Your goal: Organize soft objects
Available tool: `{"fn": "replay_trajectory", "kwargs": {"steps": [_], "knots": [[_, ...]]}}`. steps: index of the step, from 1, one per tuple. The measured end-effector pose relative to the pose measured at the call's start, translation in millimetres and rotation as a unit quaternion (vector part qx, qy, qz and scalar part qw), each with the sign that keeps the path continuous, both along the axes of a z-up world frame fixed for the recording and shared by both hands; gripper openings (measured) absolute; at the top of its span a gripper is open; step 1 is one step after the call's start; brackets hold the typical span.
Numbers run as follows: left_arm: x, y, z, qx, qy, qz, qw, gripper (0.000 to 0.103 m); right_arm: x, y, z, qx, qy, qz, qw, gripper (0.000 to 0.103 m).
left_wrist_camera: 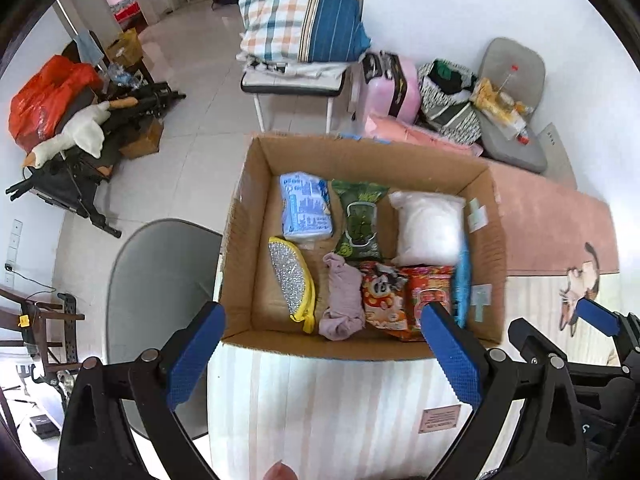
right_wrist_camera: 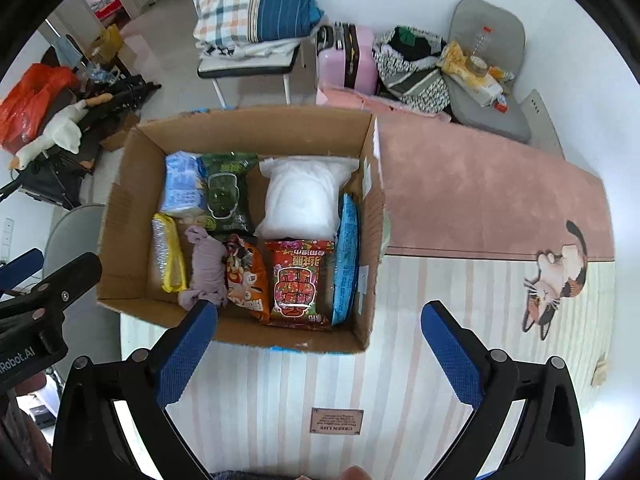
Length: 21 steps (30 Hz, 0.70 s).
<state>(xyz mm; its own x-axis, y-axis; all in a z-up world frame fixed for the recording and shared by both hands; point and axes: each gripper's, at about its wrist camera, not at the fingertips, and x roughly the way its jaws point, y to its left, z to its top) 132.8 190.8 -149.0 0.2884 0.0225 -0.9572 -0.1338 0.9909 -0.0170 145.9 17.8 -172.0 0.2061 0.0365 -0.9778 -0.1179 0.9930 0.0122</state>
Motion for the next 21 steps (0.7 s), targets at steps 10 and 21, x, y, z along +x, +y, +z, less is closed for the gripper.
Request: {"fn": "replay_trajectory", "kwargs": {"steps": [10, 21], "knots": [[-70.1, -27.4, 91.6, 0.023, -0.089, -0.016, 0.9957, 0.1, -71.9, -22.5, 101.5, 0.033, -0.075, 0.003, 0.997, 0.103], [-128.0, -40.8, 145.3, 0.005, -0.116, -0.026, 0.9929, 0.1, -147.5, -40.1, 186.9, 0.027, -0.15, 0.005, 0.988, 0.103]]}}
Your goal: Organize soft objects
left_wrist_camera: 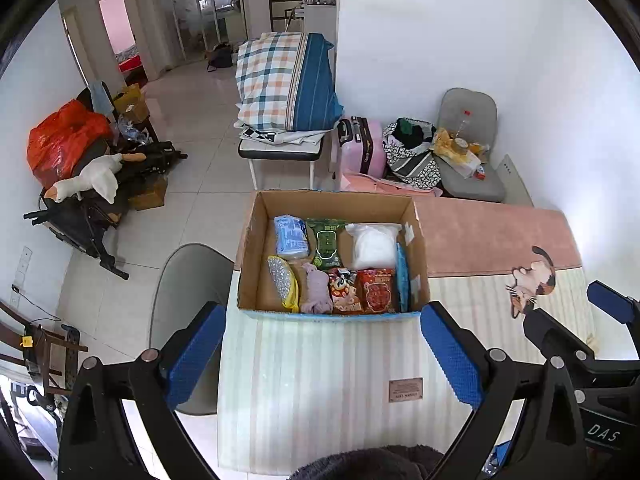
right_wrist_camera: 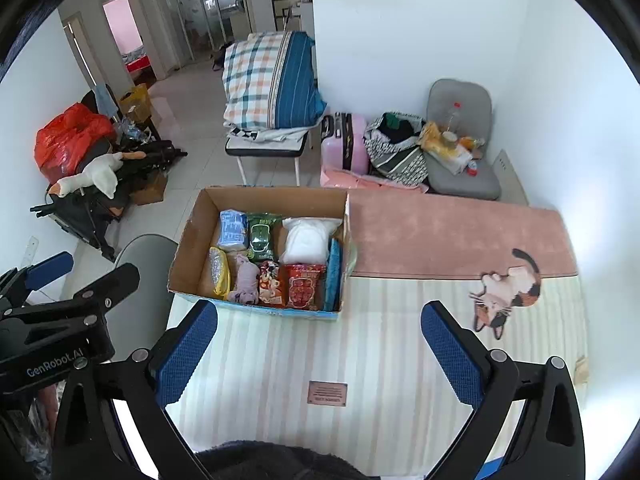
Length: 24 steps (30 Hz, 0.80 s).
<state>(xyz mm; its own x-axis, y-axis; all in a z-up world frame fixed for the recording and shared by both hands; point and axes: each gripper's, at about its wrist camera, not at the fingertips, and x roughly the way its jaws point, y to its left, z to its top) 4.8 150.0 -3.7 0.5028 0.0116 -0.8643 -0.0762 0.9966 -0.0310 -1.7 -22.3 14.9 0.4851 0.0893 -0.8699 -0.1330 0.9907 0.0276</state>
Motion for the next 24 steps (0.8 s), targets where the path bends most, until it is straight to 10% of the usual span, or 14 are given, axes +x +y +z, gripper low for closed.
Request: {"fn": "replay_trajectory", "kwargs": {"steps": [24], "knots": [[-40.2, 0.8, 24.5, 0.007, -0.025, 0.023, 0.9994, 0.1, -48.5, -9.8, 48.3, -0.016, -0.049, -0.019, 0.998, 0.103]]}}
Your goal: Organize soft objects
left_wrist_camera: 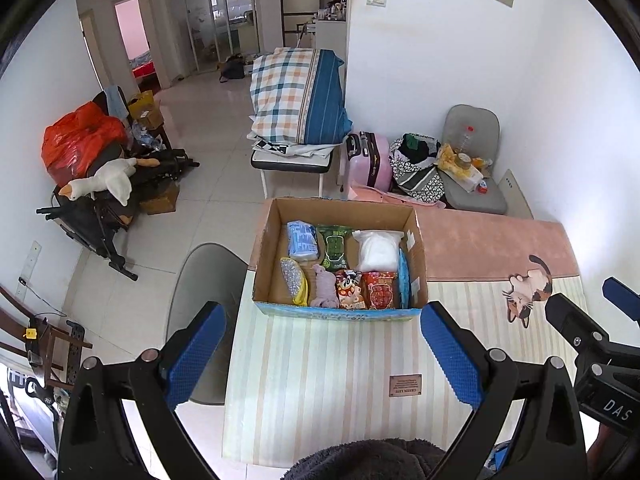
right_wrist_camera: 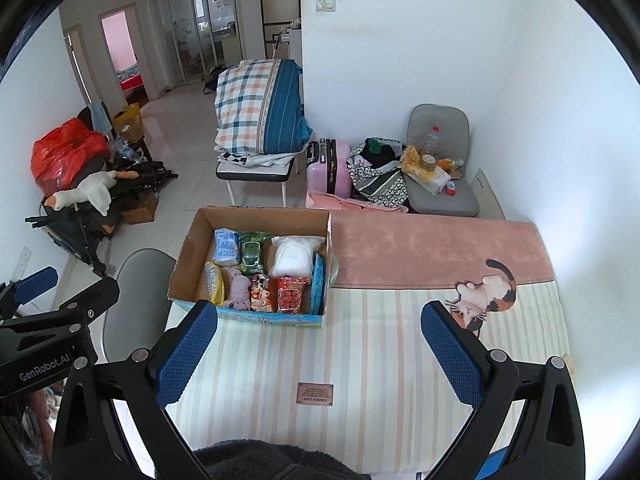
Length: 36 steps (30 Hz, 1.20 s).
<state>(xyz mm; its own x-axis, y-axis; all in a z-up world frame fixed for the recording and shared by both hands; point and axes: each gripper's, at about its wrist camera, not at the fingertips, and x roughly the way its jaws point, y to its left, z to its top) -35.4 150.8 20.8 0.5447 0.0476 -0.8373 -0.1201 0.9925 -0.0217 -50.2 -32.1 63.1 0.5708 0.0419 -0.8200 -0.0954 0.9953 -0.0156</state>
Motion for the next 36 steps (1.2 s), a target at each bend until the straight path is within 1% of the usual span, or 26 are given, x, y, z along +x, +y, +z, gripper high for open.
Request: {"fn": "replay_trajectory", "kwargs": {"steps": [17, 22, 27, 36], "knots": [[1.6, -0.4, -0.3, 0.002, -0.004, 0.003, 1.0, 0.1, 8.4, -3.4, -0.9, -0.012, -0.009, -0.018, 1.0, 0.103], [8.9, 2.0, -8.4, 0.002, 0.012, 0.006, 0.9999, 0.1, 12.8, -0.4, -9.6, -0.019, -0.001, -0.019, 1.0, 0.103], [13.1, 3.6, -13.4, 0.001, 0.02, 0.006, 0.9998, 0.1, 16.6, 1.5, -19.6, -0.022, 0.013, -0.019, 0.999, 0.103], [14.4, 4.4, -15.7, 0.002, 0.021, 0.005, 0.9998, 0.1, 19.6, 5.0, -20.1, -0.025, 0.008, -0.02, 0.999, 0.103]]}}
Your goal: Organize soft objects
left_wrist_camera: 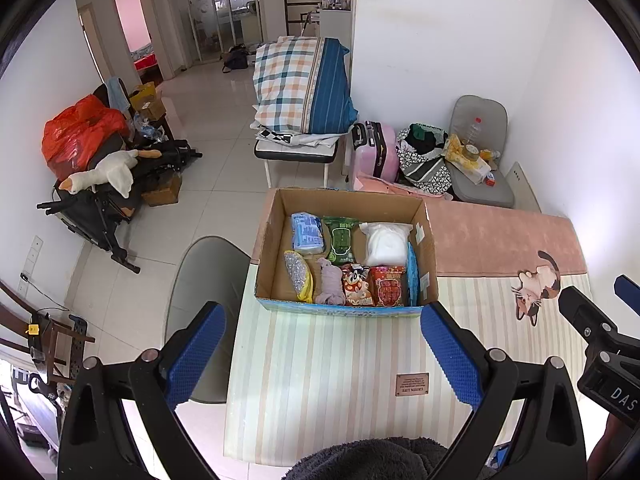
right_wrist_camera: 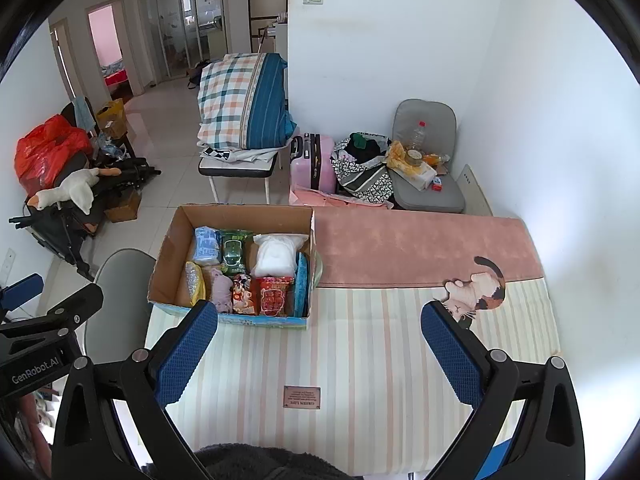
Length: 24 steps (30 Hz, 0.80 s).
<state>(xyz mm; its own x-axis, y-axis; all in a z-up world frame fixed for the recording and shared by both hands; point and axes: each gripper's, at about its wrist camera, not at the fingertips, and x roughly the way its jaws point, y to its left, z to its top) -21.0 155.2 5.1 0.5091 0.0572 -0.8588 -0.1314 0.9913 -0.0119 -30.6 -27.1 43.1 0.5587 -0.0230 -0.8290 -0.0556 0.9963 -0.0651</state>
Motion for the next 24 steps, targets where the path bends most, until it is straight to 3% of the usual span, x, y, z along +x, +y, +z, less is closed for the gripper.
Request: {"fn": "replay_trajectory", "kwargs": {"steps": [24], "knots": [[0.3, -3.6, 1.8, -0.006, -0.007, -0.001, 1.0, 0.1, 0.1, -0.6, 3.5, -0.002, -0.005, -0.002, 1.0, 0.103]]}}
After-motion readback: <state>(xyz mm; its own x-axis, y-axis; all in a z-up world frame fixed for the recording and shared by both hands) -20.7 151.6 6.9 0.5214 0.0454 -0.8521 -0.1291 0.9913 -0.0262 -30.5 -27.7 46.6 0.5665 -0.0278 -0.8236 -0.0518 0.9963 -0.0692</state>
